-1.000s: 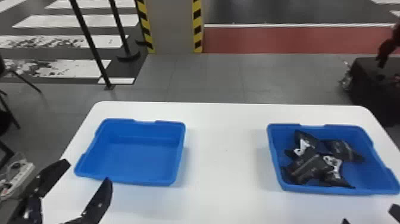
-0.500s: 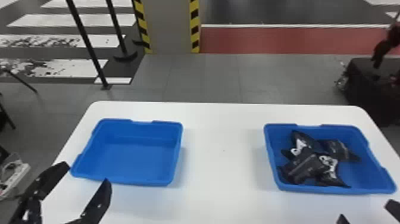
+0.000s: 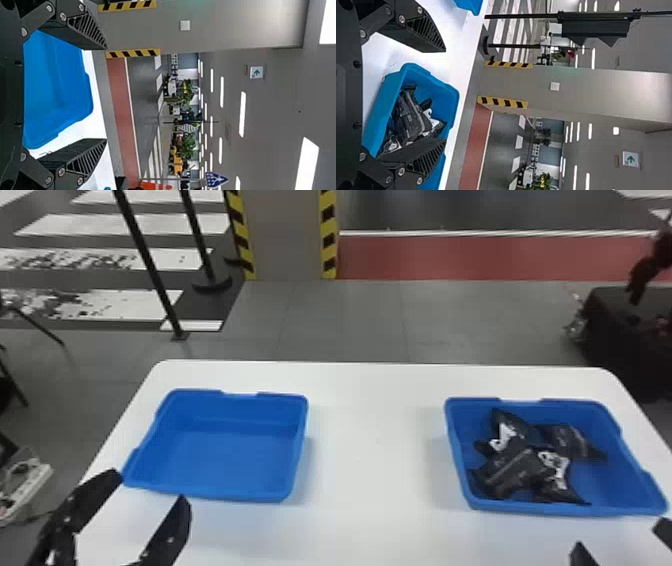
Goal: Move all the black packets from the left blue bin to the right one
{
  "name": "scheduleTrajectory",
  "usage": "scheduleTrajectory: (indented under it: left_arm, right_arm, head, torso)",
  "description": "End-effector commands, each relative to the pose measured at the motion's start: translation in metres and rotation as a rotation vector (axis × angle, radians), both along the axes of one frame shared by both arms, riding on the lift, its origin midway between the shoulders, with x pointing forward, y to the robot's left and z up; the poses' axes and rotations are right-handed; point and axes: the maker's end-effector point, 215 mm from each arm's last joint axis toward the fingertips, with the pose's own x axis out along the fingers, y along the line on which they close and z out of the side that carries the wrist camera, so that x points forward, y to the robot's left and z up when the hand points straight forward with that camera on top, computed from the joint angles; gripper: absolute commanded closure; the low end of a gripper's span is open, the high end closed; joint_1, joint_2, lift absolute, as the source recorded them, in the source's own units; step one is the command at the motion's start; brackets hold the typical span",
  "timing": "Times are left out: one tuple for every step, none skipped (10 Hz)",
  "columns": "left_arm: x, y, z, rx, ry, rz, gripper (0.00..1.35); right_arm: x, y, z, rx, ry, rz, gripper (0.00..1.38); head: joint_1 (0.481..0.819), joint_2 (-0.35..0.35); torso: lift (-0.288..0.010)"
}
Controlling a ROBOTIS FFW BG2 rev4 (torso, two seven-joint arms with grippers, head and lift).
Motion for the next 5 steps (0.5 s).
scheduleTrajectory:
  left_arm:
    - [-0.0007, 0.0004, -0.0032, -0.013, 0.006, 0.004, 0.22]
    - [-0.0013, -0.0007, -0.0045, -0.019, 0.010, 0.003, 0.22]
    - [-0.0012, -0.0010, -0.0040, -0.025, 0.009, 0.003, 0.22]
    - [-0.0011, -0.0023, -0.0041, -0.027, 0.009, 0.001, 0.22]
    - [-0.0003, -0.0030, -0.0041, -0.029, 0.009, 0.000, 0.22]
  right_arm:
    - [0.0019, 0.0002, 0.0000, 0.002, -0.004, -0.001, 0.23]
    - [0.0020, -0.0005, 0.0002, 0.003, -0.004, -0.002, 0.23]
    - [0.0020, -0.0005, 0.0002, 0.003, -0.004, -0.002, 0.23]
    - [0.0020, -0.0005, 0.0002, 0.003, -0.004, -0.002, 0.23]
    - [0.0020, -0.0005, 0.0002, 0.003, -0.004, -0.002, 0.23]
  head:
    - [0.695, 0.064]
    - [0.695, 0.063]
    - [0.695, 0.062]
    - [0.695, 0.060]
    - [0.695, 0.059]
  torso:
    - [-0.110]
    - [-0.110]
    - [-0.110]
    - [-0.110]
    - [-0.110]
